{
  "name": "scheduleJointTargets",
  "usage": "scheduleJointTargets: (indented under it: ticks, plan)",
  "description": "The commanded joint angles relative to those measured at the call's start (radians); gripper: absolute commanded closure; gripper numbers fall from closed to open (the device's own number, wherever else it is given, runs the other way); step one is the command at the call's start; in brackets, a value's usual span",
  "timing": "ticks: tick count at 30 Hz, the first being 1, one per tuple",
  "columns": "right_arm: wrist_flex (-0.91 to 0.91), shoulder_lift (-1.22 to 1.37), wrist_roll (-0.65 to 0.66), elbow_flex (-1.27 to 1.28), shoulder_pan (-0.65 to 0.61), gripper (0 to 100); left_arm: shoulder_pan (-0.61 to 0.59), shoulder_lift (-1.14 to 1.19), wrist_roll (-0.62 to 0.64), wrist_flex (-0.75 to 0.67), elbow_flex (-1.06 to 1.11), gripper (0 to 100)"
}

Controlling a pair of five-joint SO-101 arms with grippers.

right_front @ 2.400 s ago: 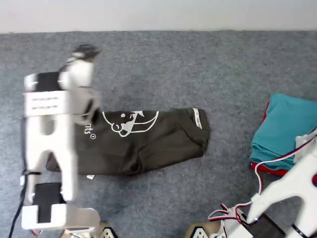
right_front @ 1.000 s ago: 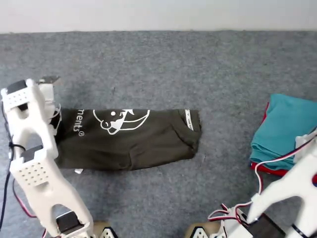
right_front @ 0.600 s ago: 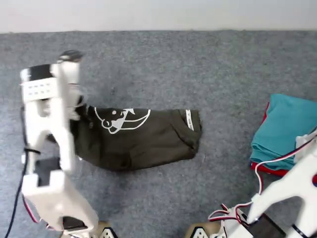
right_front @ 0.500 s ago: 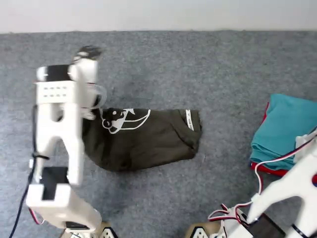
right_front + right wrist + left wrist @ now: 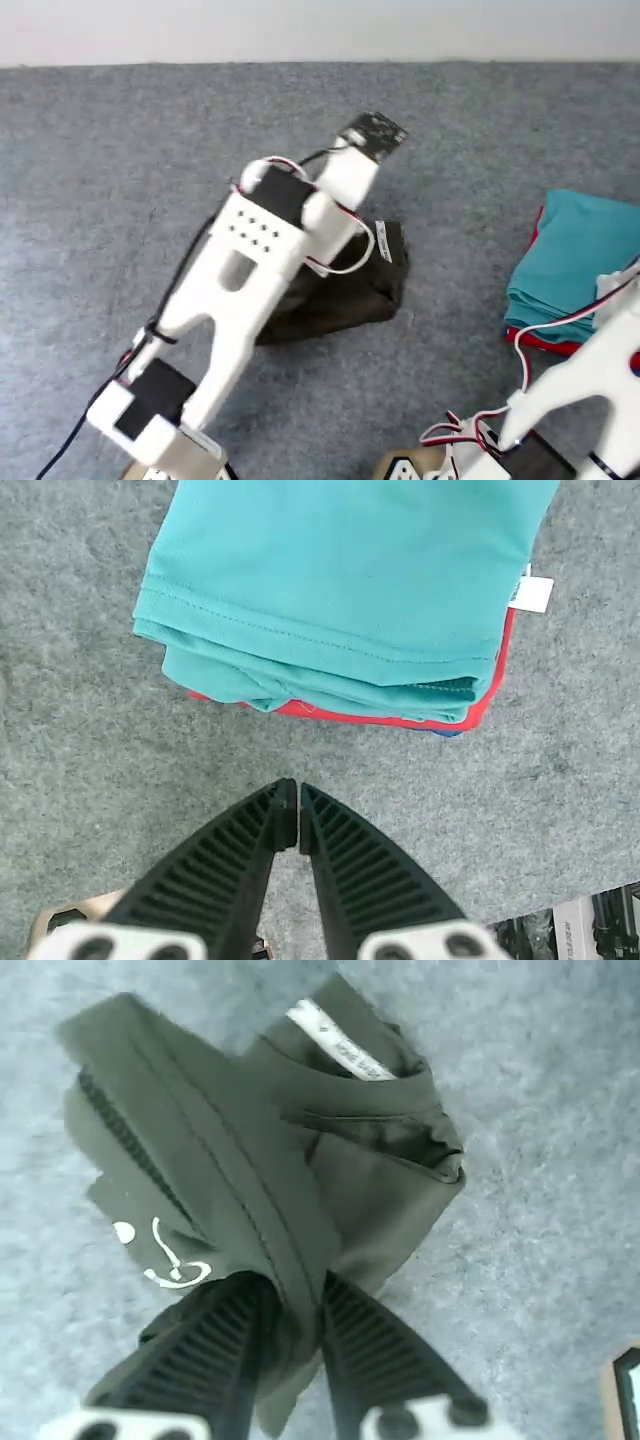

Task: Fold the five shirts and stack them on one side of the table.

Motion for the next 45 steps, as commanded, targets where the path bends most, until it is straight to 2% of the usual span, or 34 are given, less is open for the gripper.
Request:
scheduleJointTargets:
  ticks: [1,6,9,15,21,25,30,35,39,45]
  plan:
    - [0.038,-0.038,0.003,-0.005,0.010,98.7,0.031,0.071,0.005,-0.037,-0.010,99]
    - [0.038,-0.038,0.006,-0.005,0.010,98.7,0.037,0.129,0.005,-0.089,-0.012,99]
    - [0.038,-0.036,0.006,-0.003,0.010,98.7,0.034,0.127,0.012,-0.077,-0.041,94]
    - [0.038,-0.035,0.006,-0.003,0.010,98.7,0.008,0.127,0.068,0.049,-0.209,82]
    - [0.038,-0.036,0.006,-0.003,0.010,98.7,-0.103,0.132,0.060,0.118,-0.321,84]
    - [0.038,-0.036,0.005,-0.003,0.010,98.7,-0.206,0.169,0.049,0.115,-0.283,96]
    - [0.038,-0.036,0.002,-0.003,0.005,98.7,-0.216,0.302,-0.029,0.124,-0.206,99]
    - [0.038,-0.036,0.006,-0.003,0.008,98.7,-0.137,0.396,-0.025,0.127,-0.203,99]
    - [0.038,-0.038,0.008,-0.003,0.010,98.7,0.031,0.367,-0.023,0.149,-0.170,99]
    - [0.038,-0.038,0.008,-0.003,0.010,98.7,0.278,0.161,0.025,0.147,-0.005,99]
